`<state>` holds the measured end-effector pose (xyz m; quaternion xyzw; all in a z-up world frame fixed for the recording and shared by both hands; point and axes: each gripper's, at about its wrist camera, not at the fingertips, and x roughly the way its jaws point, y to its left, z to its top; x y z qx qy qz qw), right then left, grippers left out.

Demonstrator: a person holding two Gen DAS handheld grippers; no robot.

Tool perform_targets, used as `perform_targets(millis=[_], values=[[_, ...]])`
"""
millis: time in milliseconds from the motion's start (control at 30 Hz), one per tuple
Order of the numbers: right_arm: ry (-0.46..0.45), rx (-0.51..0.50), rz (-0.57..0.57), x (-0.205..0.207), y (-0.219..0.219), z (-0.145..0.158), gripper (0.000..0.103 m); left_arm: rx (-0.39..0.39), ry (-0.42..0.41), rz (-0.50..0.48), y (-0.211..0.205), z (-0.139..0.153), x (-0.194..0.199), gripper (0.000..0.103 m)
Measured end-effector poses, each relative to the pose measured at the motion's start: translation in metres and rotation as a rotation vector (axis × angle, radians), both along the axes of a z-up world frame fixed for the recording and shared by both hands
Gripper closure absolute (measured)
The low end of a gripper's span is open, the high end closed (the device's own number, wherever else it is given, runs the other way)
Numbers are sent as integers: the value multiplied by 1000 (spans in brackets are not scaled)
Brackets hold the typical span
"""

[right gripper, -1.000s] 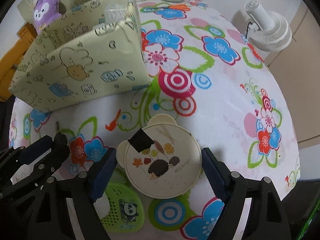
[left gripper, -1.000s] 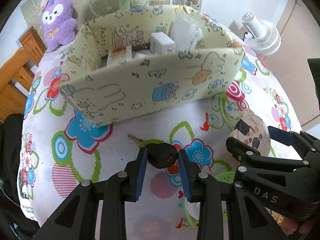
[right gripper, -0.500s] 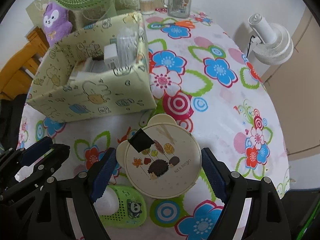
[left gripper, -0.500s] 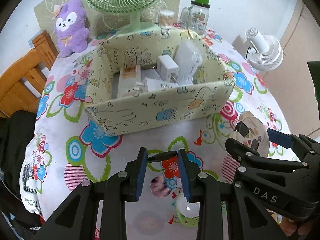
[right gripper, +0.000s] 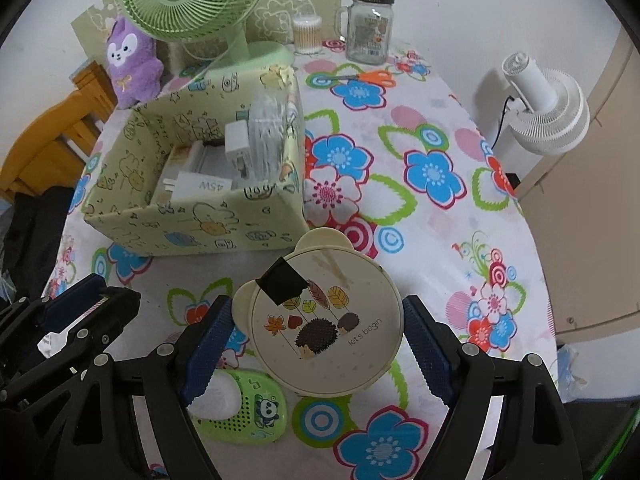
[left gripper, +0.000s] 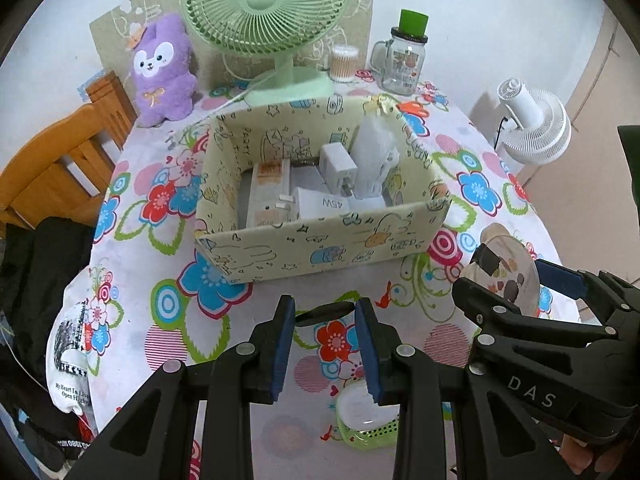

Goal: Organize rigid objects
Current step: 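Carry the hedgehog lid in the right gripper toward the fabric box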

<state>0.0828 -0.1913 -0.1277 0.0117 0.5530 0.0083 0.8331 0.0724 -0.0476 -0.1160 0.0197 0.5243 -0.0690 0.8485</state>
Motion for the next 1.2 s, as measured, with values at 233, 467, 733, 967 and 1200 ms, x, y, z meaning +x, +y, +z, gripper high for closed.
perform_targets(millis=[233,467,733,967,1200], values=[[-34,4,17,1,-4,24,18,-1,-30,24,-4,23,0,72],[-60,9,25,1,-9,46,18,5,-61,35,-7,43,-2,73],[-81,9,30,-1,-8,61,18,9,-80,36,-7,57,-4,73],[-92,12,24,0,-3,67,18,7,-91,32,-1,62,-2,73],[-90,13,3,4,4,67,18,5,-88,8,7,63,6,73]])
